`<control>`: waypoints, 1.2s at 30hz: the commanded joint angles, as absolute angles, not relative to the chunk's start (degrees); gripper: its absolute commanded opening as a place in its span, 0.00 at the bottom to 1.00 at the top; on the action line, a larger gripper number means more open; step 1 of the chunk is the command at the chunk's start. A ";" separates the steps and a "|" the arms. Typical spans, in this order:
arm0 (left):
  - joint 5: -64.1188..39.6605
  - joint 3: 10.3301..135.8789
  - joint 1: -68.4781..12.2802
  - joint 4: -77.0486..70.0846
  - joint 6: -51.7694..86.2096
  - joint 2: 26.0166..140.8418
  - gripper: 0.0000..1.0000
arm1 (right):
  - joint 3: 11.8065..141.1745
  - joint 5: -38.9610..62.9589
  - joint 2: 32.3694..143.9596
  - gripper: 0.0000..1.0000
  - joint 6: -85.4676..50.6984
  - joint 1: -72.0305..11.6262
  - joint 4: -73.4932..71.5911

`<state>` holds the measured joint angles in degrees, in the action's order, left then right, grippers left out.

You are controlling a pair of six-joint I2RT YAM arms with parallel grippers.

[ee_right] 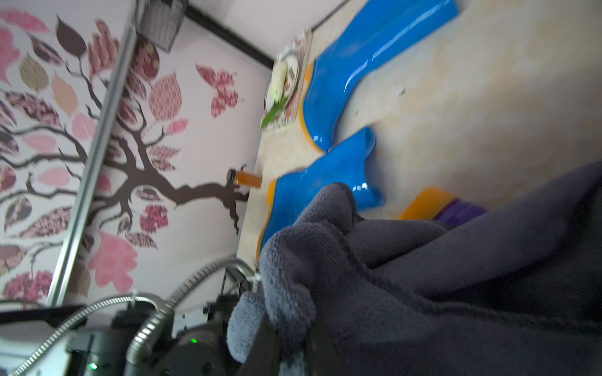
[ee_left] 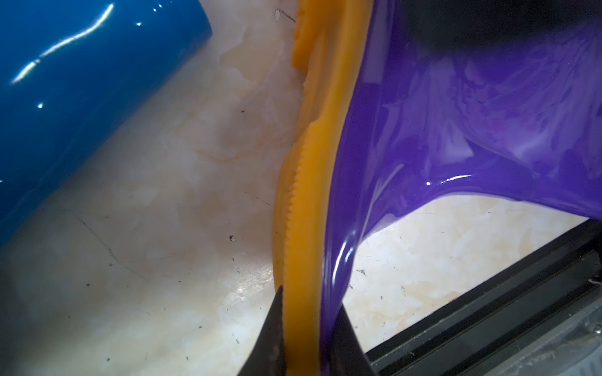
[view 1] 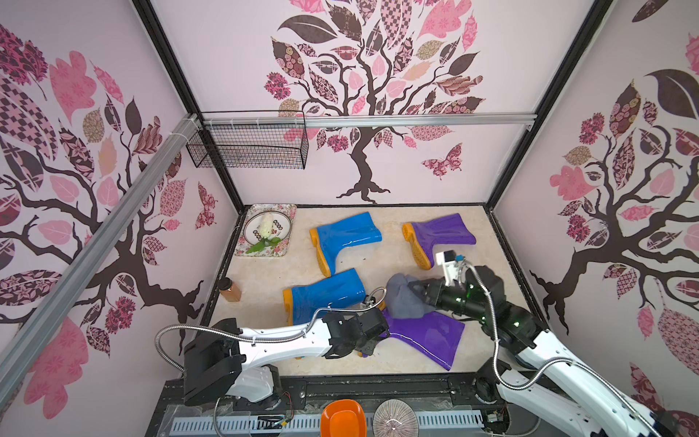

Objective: Wipe the rubber boots with a cloth
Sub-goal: Wipe the dirt off the rubber boot.

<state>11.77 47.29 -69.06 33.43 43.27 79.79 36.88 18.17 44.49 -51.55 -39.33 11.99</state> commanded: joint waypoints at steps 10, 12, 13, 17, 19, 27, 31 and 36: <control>9.17 41.41 -68.99 22.79 41.68 73.37 0.00 | 25.78 12.22 65.61 0.00 -49.84 -40.29 -8.70; 8.49 40.86 -68.95 21.81 41.32 72.61 0.00 | 26.66 11.91 69.51 0.00 -46.49 -36.85 -7.07; 8.05 40.36 -68.95 21.08 41.36 72.28 0.00 | 27.24 11.34 70.83 0.00 -44.92 -35.33 -5.52; 6.35 38.48 -68.99 18.29 41.86 71.71 0.00 | 28.91 6.73 71.39 0.00 -40.46 -34.69 -0.32; 6.38 38.19 -68.98 17.80 42.04 71.90 0.00 | 28.48 8.70 69.51 0.00 -40.03 -36.78 -0.75; 7.07 38.97 -68.94 16.55 42.56 72.91 0.00 | 26.28 10.57 66.24 0.00 -52.67 -57.00 -8.68; 7.03 39.63 -68.93 16.56 42.80 72.77 0.00 | 25.47 15.37 70.82 0.00 -56.65 -60.29 -15.44; 6.32 39.35 -68.99 16.91 43.16 71.66 0.00 | 25.07 12.67 67.86 0.00 -54.96 -51.24 -8.11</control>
<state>8.32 39.18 -68.77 24.32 42.94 73.43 25.58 13.69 69.78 -52.71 -56.55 -11.64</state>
